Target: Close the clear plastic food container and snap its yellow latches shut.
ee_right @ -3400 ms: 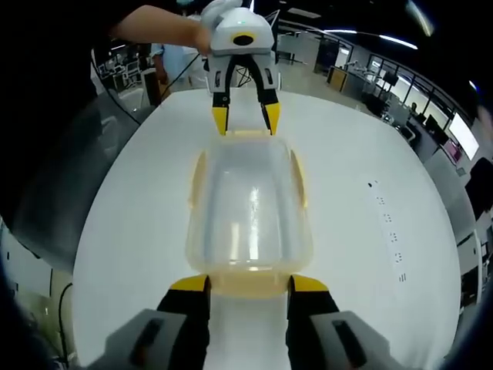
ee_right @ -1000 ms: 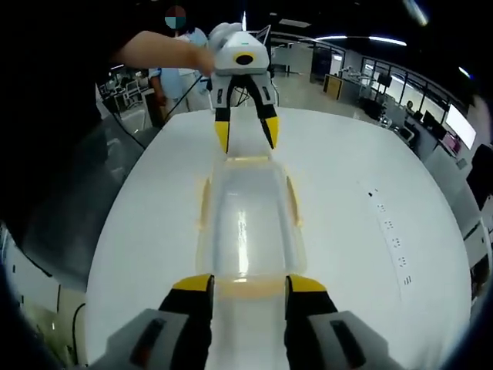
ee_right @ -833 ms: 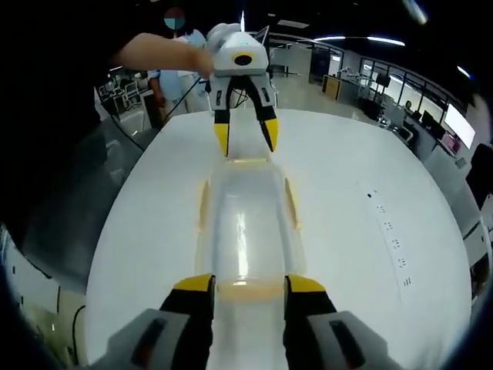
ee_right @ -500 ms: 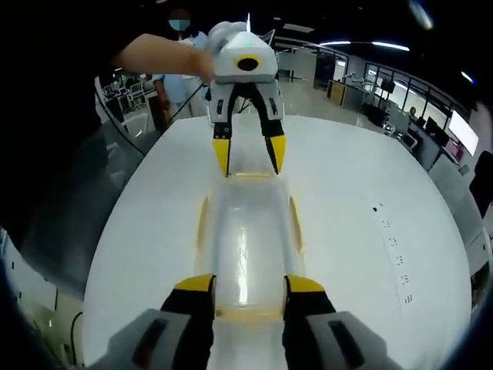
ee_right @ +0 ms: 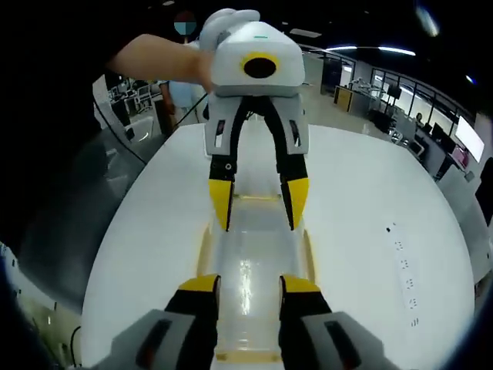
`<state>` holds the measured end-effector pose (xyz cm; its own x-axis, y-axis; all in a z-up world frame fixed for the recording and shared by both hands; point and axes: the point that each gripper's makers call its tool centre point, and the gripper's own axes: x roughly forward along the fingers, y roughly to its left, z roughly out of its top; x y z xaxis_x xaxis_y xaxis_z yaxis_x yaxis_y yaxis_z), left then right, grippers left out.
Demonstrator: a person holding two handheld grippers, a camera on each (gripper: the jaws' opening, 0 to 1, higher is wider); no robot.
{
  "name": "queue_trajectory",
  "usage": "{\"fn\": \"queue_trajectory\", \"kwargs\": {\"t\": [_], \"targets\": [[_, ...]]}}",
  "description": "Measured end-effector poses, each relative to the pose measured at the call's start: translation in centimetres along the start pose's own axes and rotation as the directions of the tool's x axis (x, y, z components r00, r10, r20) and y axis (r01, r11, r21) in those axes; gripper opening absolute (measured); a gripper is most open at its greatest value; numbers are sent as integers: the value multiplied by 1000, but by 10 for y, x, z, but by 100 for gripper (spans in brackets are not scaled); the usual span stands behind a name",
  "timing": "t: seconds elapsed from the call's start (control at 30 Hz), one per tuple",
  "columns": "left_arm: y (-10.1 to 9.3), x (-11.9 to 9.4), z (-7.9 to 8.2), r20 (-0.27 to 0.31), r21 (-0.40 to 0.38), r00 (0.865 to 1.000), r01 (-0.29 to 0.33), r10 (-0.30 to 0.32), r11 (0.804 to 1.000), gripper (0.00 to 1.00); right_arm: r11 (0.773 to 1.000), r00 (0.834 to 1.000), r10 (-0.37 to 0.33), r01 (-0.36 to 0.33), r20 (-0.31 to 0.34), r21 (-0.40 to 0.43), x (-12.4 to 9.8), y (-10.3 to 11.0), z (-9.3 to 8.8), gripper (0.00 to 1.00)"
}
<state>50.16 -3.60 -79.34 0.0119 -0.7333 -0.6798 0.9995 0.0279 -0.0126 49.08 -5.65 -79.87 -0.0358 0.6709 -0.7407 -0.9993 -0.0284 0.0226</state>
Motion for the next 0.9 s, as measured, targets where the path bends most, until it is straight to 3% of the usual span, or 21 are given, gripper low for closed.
{"fn": "queue_trajectory", "kwargs": {"t": [0.33, 0.37, 0.9], "targets": [[-5, 16, 17, 19, 32, 1000, 17, -18, 999, 32, 1000, 1000, 10, -9, 5, -22, 8, -4, 11, 30], [-4, 17, 14, -2, 16, 1000, 17, -17, 1000, 32, 1000, 1000, 10, -10, -20, -15, 8, -3, 8, 30], [-10, 22, 14, -5, 71, 1000, 18, -18, 997, 31, 1000, 1000, 6, -5, 16, -8, 6, -13, 14, 31]]}}
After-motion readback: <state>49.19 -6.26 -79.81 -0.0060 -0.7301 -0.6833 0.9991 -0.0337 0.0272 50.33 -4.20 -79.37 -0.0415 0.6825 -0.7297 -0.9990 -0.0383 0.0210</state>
